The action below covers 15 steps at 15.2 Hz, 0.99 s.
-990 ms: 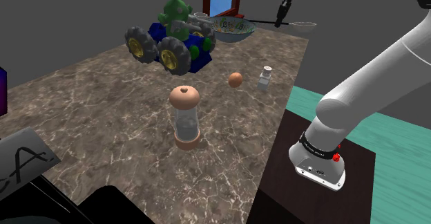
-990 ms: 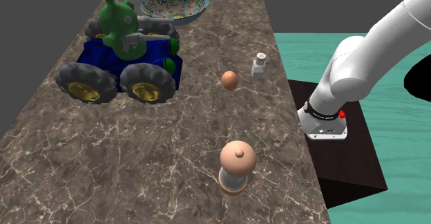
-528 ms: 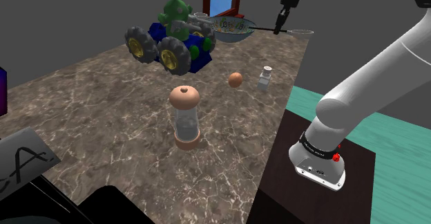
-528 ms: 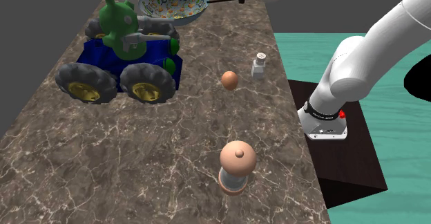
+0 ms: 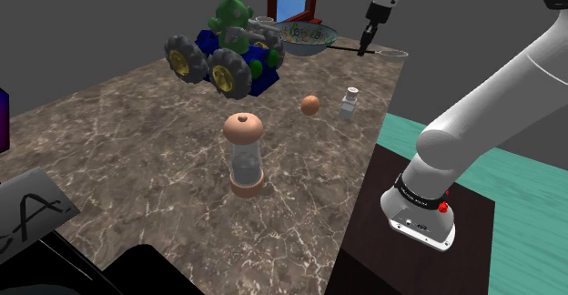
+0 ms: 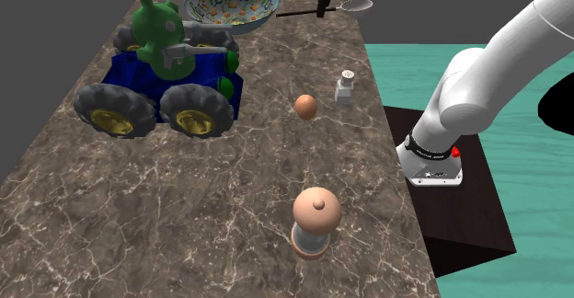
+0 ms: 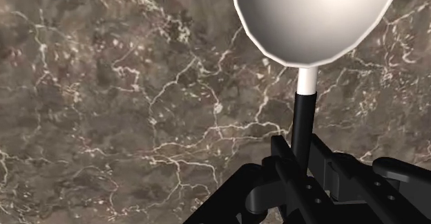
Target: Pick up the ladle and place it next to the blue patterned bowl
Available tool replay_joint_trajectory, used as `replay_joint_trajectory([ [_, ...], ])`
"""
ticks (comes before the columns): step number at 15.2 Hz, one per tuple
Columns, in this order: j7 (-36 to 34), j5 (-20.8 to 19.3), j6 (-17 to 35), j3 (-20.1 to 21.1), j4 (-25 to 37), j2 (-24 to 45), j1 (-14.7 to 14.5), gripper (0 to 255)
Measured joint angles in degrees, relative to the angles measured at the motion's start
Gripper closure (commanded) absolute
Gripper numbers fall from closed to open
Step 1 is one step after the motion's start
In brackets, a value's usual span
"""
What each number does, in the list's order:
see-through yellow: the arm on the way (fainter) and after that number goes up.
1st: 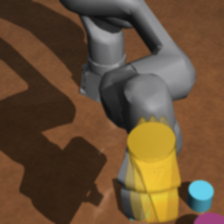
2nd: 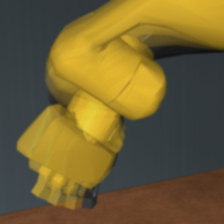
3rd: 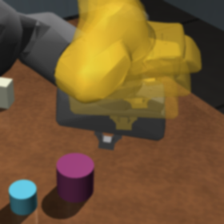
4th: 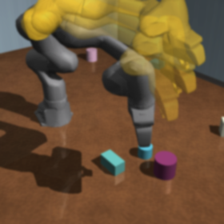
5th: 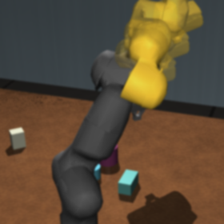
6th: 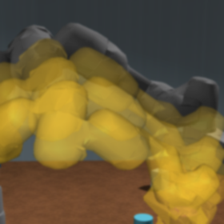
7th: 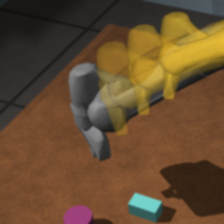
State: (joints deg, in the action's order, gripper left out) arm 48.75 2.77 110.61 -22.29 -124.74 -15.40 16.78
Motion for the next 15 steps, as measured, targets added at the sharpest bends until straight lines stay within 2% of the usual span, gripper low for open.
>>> replay_joint_trajectory([
  [15,2.49,1.62,11.38,-1.03,-8.19,3.58,-0.18,255],
])
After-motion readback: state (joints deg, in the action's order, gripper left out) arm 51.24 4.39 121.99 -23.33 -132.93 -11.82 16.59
